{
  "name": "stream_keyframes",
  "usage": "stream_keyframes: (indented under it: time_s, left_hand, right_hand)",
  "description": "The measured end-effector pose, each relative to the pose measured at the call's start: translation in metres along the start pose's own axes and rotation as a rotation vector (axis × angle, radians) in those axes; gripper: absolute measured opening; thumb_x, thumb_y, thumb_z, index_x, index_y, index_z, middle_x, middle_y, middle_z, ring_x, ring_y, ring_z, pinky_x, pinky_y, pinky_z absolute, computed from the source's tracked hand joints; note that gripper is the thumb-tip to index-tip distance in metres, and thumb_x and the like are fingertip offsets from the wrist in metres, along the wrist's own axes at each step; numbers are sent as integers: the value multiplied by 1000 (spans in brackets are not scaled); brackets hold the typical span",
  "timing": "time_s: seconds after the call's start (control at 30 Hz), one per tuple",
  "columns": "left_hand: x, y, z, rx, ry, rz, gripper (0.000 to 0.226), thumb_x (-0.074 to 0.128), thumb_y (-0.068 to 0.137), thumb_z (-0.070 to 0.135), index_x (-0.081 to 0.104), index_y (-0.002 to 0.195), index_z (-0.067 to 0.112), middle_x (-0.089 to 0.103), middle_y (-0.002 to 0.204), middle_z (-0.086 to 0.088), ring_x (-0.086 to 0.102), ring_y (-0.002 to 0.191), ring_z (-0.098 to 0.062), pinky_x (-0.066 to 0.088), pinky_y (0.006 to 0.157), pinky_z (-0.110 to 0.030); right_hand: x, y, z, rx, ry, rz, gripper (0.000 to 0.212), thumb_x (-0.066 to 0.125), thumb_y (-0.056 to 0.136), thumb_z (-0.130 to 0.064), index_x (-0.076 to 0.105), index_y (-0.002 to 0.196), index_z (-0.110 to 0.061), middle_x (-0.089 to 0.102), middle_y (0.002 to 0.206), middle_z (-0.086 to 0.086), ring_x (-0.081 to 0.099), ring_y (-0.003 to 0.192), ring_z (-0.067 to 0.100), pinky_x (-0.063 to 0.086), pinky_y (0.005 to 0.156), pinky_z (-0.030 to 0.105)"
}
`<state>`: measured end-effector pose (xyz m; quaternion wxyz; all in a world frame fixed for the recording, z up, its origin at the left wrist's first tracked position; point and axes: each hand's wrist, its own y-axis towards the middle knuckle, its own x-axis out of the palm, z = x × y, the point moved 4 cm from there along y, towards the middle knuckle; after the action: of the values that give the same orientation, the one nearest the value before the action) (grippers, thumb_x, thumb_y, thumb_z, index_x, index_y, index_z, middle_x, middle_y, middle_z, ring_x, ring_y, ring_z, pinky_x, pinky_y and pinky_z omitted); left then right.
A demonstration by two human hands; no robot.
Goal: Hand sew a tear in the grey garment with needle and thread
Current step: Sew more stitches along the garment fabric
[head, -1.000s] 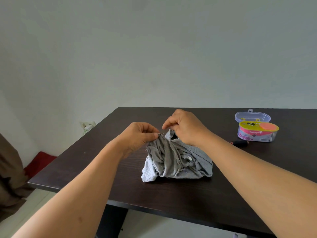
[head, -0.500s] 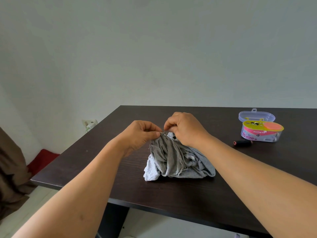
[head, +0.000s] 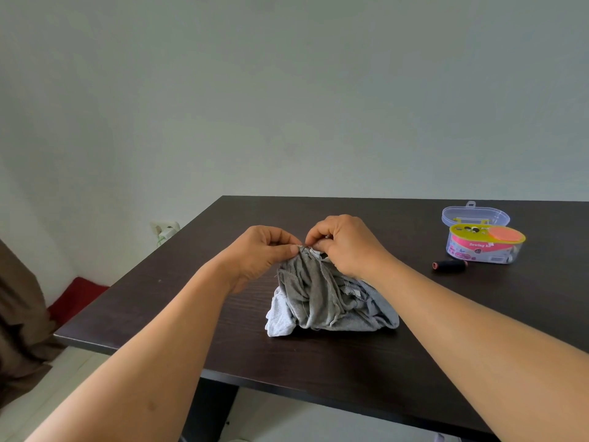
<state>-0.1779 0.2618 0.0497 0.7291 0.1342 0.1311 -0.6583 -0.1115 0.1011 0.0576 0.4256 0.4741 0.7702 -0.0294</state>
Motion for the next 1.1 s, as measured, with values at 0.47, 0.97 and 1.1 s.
stream_keyframes:
  time_s: [0.47,0.97,1.1]
  left_hand:
    - [11,-6,6,-50,-46,28,4,71,91,10,74,88,10,72,76,0,65,66,-5,48,56,-13]
    - [21,-13,20,-71,-112,30,18,63,95,5,65,77,9,62,53,10,52,41,3,38,42,-10]
    - [18,-14,18,-91,-130,54,10,63,96,7,66,87,4,64,61,3,55,43,1,40,42,-11]
  right_hand:
    - [9,-7,9,68,210,43,23,73,84,-18,75,73,-39,73,78,-18,68,82,5,55,86,45]
    - [3,-11,-14,-29,236,79,12,77,83,-14,78,82,-26,60,102,-15,59,97,4,43,87,17]
    - [-8,-10,-21,64,534,90,8,75,85,-8,74,84,-16,72,82,-6,65,77,-1,47,70,9]
